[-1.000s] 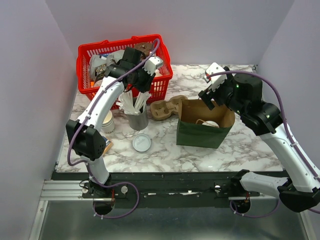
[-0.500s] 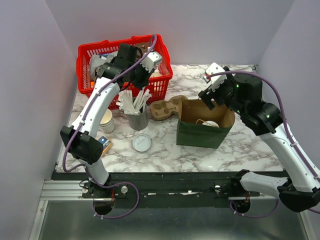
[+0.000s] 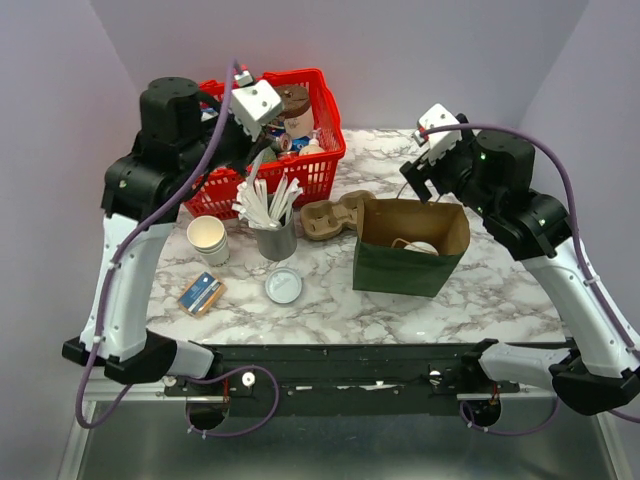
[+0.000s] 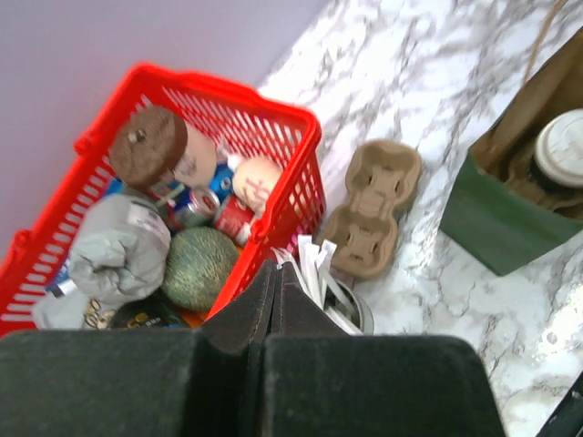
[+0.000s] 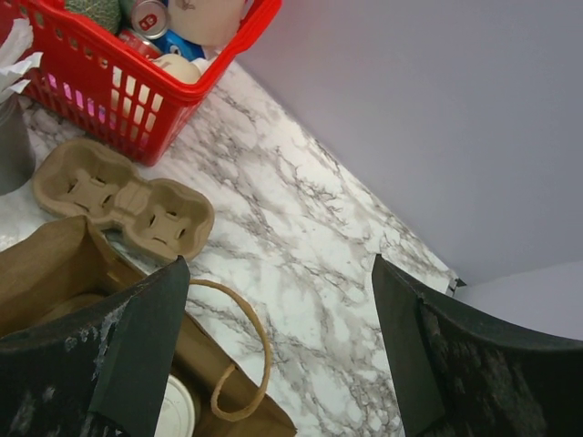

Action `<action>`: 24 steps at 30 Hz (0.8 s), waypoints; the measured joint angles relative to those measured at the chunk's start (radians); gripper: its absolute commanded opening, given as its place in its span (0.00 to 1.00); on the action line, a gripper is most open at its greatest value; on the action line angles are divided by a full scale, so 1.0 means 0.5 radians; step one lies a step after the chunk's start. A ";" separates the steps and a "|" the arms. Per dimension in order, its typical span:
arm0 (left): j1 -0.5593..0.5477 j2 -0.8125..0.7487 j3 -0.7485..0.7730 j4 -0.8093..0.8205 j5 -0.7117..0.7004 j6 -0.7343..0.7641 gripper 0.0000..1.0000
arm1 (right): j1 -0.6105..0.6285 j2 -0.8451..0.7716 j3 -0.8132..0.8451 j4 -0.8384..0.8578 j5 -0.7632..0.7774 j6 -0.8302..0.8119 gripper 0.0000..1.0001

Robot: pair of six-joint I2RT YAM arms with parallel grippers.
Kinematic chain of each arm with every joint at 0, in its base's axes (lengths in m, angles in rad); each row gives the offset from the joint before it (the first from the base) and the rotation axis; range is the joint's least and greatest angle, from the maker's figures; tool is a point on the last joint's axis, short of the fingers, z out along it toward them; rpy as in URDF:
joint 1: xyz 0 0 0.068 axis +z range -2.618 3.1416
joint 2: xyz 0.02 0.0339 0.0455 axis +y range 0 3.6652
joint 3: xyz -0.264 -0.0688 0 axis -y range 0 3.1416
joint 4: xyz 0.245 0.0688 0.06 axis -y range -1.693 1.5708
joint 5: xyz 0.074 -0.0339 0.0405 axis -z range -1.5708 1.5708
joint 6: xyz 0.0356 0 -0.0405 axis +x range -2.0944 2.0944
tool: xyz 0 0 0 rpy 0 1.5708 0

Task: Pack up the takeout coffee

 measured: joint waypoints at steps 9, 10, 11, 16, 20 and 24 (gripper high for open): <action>0.000 -0.158 0.085 0.309 0.636 -0.256 0.00 | -0.172 0.084 0.092 0.002 0.178 0.027 0.89; 0.000 -0.167 0.043 0.386 0.741 -0.335 0.00 | -0.231 0.105 0.108 -0.001 0.200 0.051 0.89; -0.001 -0.179 -0.031 0.520 0.845 -0.458 0.00 | -0.272 0.121 0.122 -0.001 0.218 0.070 0.89; -0.066 -0.059 -0.199 1.016 1.195 -0.955 0.00 | -0.448 0.130 0.142 -0.017 0.241 0.182 0.89; -0.169 0.114 -0.231 1.163 1.294 -1.106 0.00 | -0.500 0.082 0.111 -0.022 0.240 0.233 0.90; -0.276 0.230 -0.239 1.183 1.324 -1.131 0.00 | -0.528 0.001 0.033 -0.031 0.233 0.264 0.90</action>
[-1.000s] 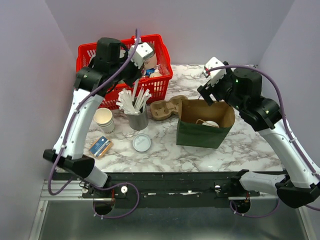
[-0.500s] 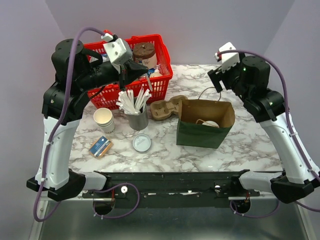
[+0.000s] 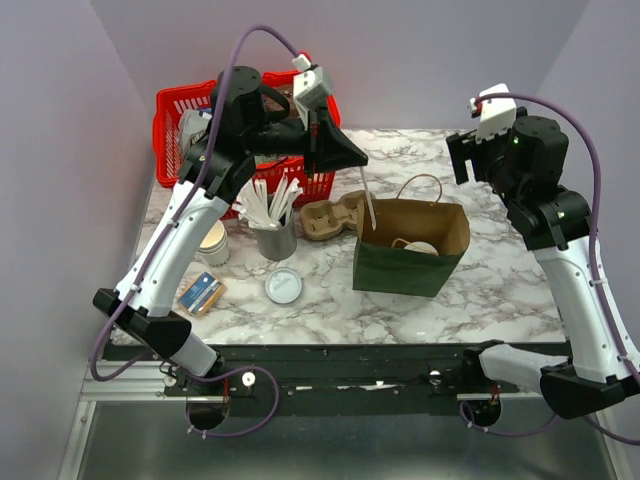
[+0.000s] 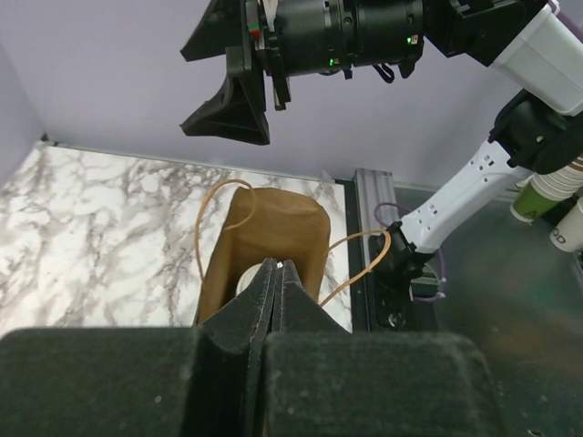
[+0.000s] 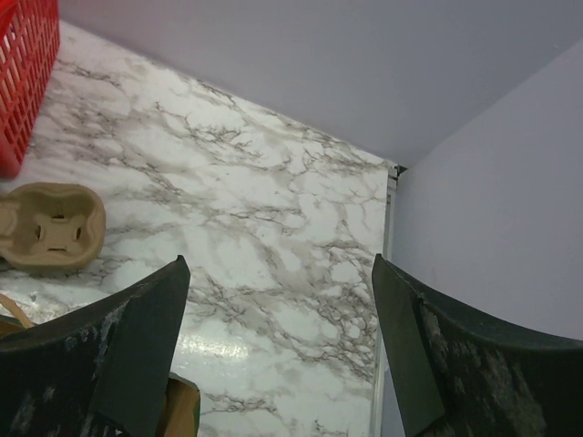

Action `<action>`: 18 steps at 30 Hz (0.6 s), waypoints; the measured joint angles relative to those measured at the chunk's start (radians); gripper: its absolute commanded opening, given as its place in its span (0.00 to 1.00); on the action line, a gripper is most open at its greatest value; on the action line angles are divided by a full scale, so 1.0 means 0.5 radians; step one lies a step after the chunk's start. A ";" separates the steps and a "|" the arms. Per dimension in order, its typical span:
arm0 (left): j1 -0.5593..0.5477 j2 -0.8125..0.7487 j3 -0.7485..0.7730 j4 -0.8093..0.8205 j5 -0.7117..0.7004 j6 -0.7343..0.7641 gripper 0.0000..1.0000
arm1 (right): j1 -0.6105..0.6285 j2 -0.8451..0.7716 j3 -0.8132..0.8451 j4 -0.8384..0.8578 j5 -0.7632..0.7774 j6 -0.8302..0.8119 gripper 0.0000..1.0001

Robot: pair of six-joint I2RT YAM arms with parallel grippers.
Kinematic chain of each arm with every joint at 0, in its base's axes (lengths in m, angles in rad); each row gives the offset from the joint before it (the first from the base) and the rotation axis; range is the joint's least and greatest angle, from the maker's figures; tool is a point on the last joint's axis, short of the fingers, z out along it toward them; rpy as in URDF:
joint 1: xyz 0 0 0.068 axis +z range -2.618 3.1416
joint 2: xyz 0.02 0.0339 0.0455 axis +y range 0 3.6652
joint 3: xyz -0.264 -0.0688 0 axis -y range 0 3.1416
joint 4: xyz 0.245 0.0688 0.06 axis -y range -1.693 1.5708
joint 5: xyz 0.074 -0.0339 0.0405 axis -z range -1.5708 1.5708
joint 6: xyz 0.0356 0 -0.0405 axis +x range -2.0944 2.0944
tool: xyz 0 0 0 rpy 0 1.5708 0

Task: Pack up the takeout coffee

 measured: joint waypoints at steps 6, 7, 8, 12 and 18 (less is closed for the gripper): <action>-0.127 0.096 0.027 -0.091 -0.002 0.083 0.31 | -0.027 -0.047 -0.063 -0.016 -0.054 0.012 0.95; -0.140 0.109 0.037 -0.116 -0.008 0.118 0.37 | -0.027 -0.044 -0.064 -0.027 -0.068 0.011 0.99; -0.144 0.118 0.046 -0.139 -0.016 0.127 0.48 | -0.028 -0.041 -0.062 -0.043 -0.083 0.011 1.00; -0.137 0.163 0.192 -0.347 -0.146 0.320 0.72 | -0.031 0.027 0.057 -0.180 -0.152 -0.007 1.00; 0.064 0.089 0.269 -0.462 -0.489 0.512 0.90 | -0.031 0.195 0.429 -0.446 -0.273 -0.014 1.00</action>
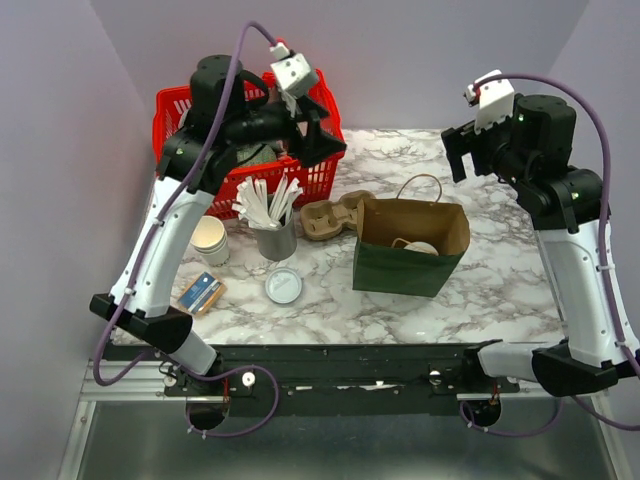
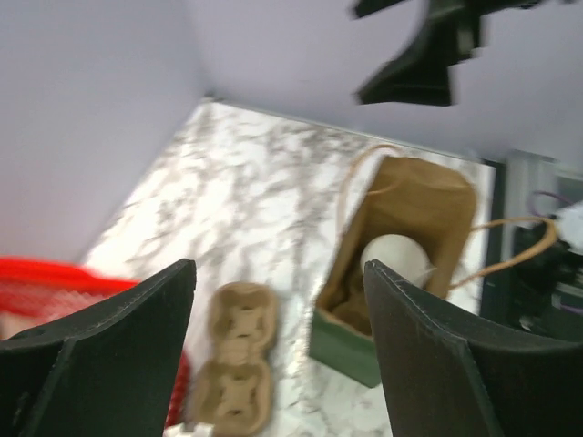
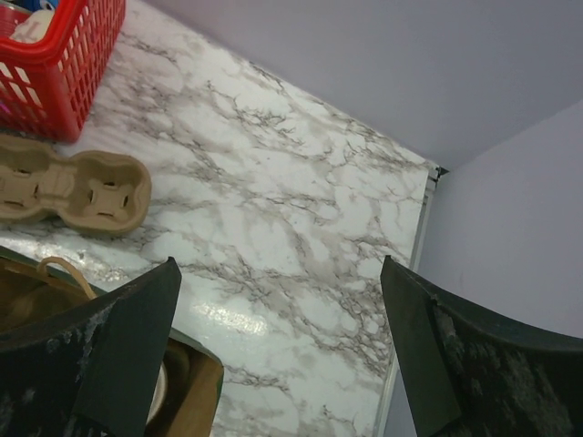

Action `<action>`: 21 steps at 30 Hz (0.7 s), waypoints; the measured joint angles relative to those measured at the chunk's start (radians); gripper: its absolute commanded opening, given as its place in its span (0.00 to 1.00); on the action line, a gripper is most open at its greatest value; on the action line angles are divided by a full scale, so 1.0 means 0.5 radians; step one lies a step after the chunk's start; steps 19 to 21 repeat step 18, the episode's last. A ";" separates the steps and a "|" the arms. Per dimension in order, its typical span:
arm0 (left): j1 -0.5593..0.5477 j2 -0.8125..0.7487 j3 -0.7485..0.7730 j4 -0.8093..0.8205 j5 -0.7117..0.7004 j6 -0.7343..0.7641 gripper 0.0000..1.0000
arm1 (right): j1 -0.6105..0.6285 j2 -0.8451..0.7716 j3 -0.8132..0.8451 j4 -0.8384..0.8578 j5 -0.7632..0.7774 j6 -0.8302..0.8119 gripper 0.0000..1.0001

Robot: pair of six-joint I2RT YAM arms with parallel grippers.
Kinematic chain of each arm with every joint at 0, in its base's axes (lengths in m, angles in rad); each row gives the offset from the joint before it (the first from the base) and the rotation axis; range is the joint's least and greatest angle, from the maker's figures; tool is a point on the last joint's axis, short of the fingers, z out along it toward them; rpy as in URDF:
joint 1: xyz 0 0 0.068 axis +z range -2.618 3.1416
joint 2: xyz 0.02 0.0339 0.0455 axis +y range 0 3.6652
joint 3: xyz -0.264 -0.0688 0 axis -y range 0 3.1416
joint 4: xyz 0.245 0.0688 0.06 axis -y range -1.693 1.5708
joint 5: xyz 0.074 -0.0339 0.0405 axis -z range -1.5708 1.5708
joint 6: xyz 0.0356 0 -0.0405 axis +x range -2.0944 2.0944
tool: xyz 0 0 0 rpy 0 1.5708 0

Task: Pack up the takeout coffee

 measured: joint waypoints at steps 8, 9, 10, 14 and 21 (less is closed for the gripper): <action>0.334 -0.268 -0.214 0.014 -0.558 0.071 0.99 | 0.000 0.141 0.303 -0.110 0.325 0.327 1.00; 0.356 -0.298 -0.249 0.014 -0.613 0.076 0.99 | -0.001 0.177 0.351 -0.120 0.375 0.353 1.00; 0.395 -0.345 -0.312 0.031 -0.700 0.079 0.99 | 0.000 0.222 0.411 -0.137 0.414 0.385 1.00; 0.541 -0.507 -0.620 0.156 -0.974 0.077 0.99 | 0.000 0.350 0.583 -0.135 0.493 0.456 1.00; 0.642 -0.555 -0.816 0.262 -1.193 0.047 0.99 | 0.000 0.365 0.587 -0.032 0.509 0.480 1.00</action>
